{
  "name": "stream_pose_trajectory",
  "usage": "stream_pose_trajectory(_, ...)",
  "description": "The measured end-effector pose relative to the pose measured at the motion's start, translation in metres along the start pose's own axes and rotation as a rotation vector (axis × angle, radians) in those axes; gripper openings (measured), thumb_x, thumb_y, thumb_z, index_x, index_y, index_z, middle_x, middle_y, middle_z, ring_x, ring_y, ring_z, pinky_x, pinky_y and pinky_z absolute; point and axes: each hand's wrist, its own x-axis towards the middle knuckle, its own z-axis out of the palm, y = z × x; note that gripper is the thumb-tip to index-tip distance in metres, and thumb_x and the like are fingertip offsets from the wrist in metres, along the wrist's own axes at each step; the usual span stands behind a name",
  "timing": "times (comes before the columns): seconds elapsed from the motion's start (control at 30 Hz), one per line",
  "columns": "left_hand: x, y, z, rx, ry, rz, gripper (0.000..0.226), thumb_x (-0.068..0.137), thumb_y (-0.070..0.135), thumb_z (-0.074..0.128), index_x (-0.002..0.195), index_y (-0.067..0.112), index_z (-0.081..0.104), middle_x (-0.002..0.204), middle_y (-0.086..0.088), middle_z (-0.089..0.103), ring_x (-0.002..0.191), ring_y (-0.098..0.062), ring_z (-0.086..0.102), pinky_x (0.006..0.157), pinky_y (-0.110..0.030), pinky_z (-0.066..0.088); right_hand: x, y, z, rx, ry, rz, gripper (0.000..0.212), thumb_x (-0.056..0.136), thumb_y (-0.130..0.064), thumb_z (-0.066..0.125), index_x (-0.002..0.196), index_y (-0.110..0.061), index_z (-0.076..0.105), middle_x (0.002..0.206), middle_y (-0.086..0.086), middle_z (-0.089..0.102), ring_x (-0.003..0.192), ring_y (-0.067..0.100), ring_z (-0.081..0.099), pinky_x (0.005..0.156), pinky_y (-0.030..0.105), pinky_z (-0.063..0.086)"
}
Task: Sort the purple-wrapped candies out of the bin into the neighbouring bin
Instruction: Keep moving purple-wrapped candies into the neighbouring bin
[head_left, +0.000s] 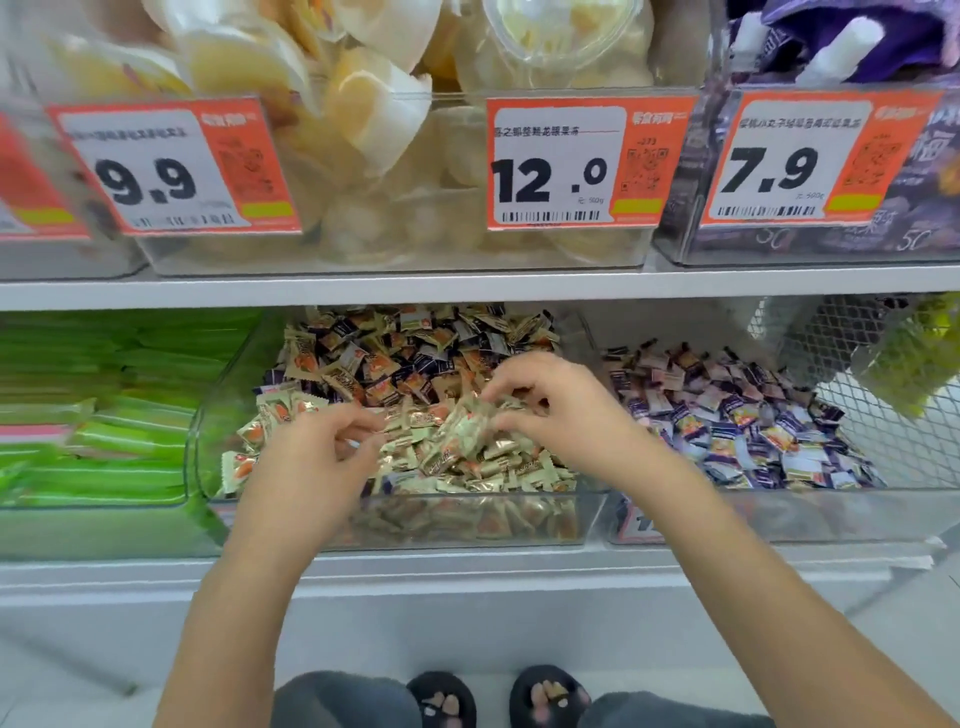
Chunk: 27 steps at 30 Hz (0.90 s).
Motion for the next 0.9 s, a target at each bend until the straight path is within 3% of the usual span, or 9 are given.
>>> stream_pose_trajectory(0.07, -0.010, -0.023, -0.021, 0.024, 0.125, -0.096, 0.017, 0.085, 0.011, 0.064, 0.083, 0.027, 0.067, 0.077, 0.012, 0.065, 0.074, -0.008, 0.061, 0.065, -0.026, 0.046, 0.016, -0.009, 0.024, -0.064, -0.067, -0.054, 0.018, 0.084, -0.024, 0.070, 0.101, -0.025, 0.068, 0.121, -0.010, 0.059, 0.114, 0.003, 0.050, 0.092, 0.005, 0.030)
stream_pose_trajectory(0.17, -0.034, -0.053, -0.043, 0.011, 0.271, -0.191, 0.029, 0.083, 0.006, 0.064, 0.075, 0.033, 0.060, 0.074, 0.013, 0.063, 0.072, -0.012, 0.061, 0.057, -0.024, 0.041, 0.039, -0.031, 0.061, -0.054, -0.170, -0.129, 0.025, 0.085, -0.024, 0.069, 0.108, -0.032, 0.065, 0.129, -0.012, 0.057, 0.117, -0.003, 0.046, 0.104, 0.023, 0.035)
stream_pose_trajectory(0.23, -0.042, -0.068, -0.052, 0.023, 0.237, -0.201, 0.033, 0.082, 0.006, 0.066, 0.075, 0.037, 0.059, 0.077, 0.018, 0.064, 0.073, -0.001, 0.059, 0.057, -0.018, 0.038, 0.056, -0.045, 0.086, -0.046, -0.250, -0.231, 0.035, 0.085, -0.023, 0.070, 0.116, -0.034, 0.061, 0.131, -0.013, 0.056, 0.116, -0.007, 0.042, 0.104, 0.023, 0.033)
stream_pose_trajectory(0.33, -0.037, -0.080, -0.065, 0.076, 0.160, -0.177, 0.028, 0.081, 0.011, 0.069, 0.082, 0.038, 0.061, 0.082, 0.024, 0.062, 0.075, 0.008, 0.055, 0.057, -0.009, 0.034, 0.086, -0.063, 0.118, -0.141, -0.342, -0.380, 0.052, 0.080, -0.031, 0.073, 0.128, -0.033, 0.053, 0.144, -0.009, 0.045, 0.133, 0.009, 0.033, 0.108, 0.026, 0.024)
stream_pose_trajectory(0.47, -0.033, -0.089, -0.070, 0.121, 0.072, -0.122, 0.032, 0.081, 0.015, 0.069, 0.081, 0.045, 0.058, 0.087, 0.019, 0.060, 0.071, 0.005, 0.056, 0.055, -0.006, 0.034, 0.111, -0.065, 0.140, -0.347, -0.442, -0.450, 0.037, 0.082, -0.030, 0.071, 0.117, -0.032, 0.058, 0.141, -0.003, 0.040, 0.126, 0.026, 0.037, 0.105, 0.038, 0.031)
stream_pose_trajectory(0.6, -0.028, -0.091, -0.070, 0.125, 0.058, -0.115, 0.025, 0.082, 0.019, 0.068, 0.085, 0.043, 0.061, 0.085, 0.016, 0.059, 0.070, 0.003, 0.055, 0.056, -0.010, 0.034, 0.117, -0.028, 0.111, -0.351, -0.310, -0.297, 0.044, 0.080, -0.003, 0.066, 0.113, -0.032, 0.061, 0.138, 0.004, 0.049, 0.106, 0.007, 0.052, 0.091, 0.018, 0.038)
stream_pose_trajectory(0.73, -0.029, -0.090, -0.071, 0.079, 0.061, -0.137, 0.019, 0.081, 0.019, 0.070, 0.087, 0.036, 0.067, 0.078, 0.012, 0.060, 0.063, -0.003, 0.053, 0.055, -0.021, 0.040, 0.102, 0.019, 0.061, -0.352, -0.230, 0.002, 0.042, 0.079, 0.005, 0.060, 0.101, -0.032, 0.060, 0.133, 0.003, 0.051, 0.126, 0.021, 0.045, 0.098, 0.031, 0.042)
stream_pose_trajectory(0.83, -0.026, -0.082, -0.066, 0.052, 0.049, -0.141, 0.023, 0.082, 0.022, 0.069, 0.081, 0.043, 0.061, 0.074, 0.011, 0.057, 0.062, -0.004, 0.052, 0.056, -0.025, 0.043, 0.091, 0.007, 0.054, -0.336, -0.287, -0.013, 0.062, 0.076, 0.007, 0.050, 0.107, -0.046, 0.053, 0.130, -0.014, 0.045, 0.121, 0.008, 0.046, 0.091, 0.027, 0.044)
stream_pose_trajectory(0.9, -0.024, -0.077, -0.063, 0.034, 0.026, -0.140, 0.028, 0.083, 0.023, 0.068, 0.076, 0.047, 0.056, 0.074, 0.009, 0.057, 0.063, -0.005, 0.052, 0.059, -0.029, 0.046, 0.089, -0.020, 0.063, -0.223, -0.258, -0.087, 0.068, 0.075, 0.007, 0.046, 0.105, -0.054, 0.052, 0.135, -0.018, 0.043, 0.103, -0.009, 0.053, 0.080, 0.018, 0.048)
